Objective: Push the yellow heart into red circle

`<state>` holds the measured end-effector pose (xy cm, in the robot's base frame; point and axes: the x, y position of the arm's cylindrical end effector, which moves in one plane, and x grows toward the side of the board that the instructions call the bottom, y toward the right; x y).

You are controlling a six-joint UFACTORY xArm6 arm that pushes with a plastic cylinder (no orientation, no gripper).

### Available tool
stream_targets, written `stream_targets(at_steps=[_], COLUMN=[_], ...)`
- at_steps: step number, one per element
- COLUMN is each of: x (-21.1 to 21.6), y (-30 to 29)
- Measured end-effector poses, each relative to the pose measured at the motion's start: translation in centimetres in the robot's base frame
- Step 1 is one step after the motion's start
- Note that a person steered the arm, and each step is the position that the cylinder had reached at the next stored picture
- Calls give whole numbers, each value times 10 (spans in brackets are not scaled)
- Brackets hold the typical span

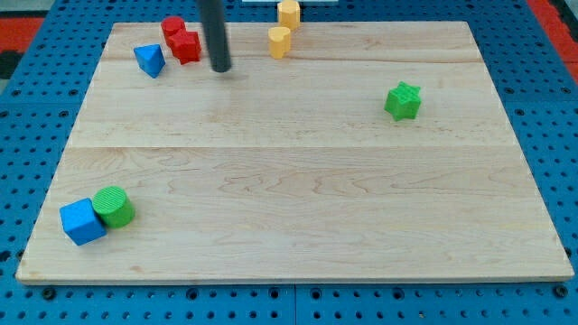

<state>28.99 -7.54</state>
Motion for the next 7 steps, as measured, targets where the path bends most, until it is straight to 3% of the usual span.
stream_targets(at_steps=[1,3,4,7], x=[-5,-65,-77,-52], y=[60,122,107,66])
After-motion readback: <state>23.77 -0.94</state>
